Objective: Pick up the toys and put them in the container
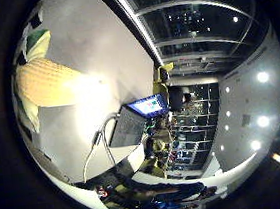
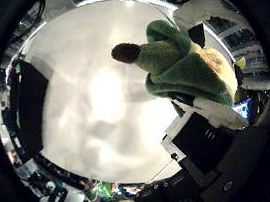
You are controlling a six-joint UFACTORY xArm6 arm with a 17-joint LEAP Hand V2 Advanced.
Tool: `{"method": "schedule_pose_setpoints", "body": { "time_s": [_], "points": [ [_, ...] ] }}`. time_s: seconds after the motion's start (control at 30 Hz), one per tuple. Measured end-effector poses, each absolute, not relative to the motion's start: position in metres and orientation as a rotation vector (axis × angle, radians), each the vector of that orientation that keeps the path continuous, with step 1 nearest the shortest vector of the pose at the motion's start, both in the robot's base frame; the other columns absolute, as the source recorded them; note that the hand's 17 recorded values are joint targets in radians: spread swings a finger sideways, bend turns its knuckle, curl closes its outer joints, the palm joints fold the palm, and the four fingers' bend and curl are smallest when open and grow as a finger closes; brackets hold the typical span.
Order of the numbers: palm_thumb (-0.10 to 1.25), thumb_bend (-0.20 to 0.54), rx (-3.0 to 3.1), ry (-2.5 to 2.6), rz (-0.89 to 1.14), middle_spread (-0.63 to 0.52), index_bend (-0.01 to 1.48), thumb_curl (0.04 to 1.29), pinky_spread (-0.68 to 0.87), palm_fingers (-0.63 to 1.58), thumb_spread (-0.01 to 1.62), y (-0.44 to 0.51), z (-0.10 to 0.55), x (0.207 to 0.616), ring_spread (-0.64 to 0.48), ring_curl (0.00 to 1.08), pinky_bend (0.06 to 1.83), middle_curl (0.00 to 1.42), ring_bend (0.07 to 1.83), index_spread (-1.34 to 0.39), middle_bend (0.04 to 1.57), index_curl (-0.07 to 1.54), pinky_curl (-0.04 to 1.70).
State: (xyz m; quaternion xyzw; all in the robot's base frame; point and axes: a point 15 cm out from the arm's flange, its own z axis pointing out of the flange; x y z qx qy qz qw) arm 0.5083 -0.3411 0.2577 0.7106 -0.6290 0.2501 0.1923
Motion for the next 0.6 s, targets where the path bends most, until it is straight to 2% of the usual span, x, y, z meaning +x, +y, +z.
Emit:
{"method": "schedule_pose_setpoints", "body": {
  "time_s": [0.27, 0.4, 0.6],
  "points": [
    [1.00, -0.022, 1.984, -1.881, 0.665, -0.32, 1.30, 0.50, 0.35, 0.38, 0.91, -0.300, 0.293, 0.398, -0.02, 0.10, 0.17, 0.41, 0.17, -0.40, 0.69, 0.54, 0.18],
    [1.00, -0.022, 2.019, -1.925, 0.559, -0.33, 1.30, 0.50, 0.35, 0.38, 0.91, -0.251, 0.291, 0.351, -0.03, 0.10, 0.18, 0.42, 0.17, -0.40, 0.69, 0.54, 0.18],
    [1.00, -0.022, 2.216, -1.921, 0.479, -0.33, 1.30, 0.51, 0.35, 0.39, 0.90, -0.136, 0.302, 0.353, -0.03, 0.11, 0.17, 0.42, 0.17, -0.40, 0.70, 0.54, 0.18]
  ]
}}
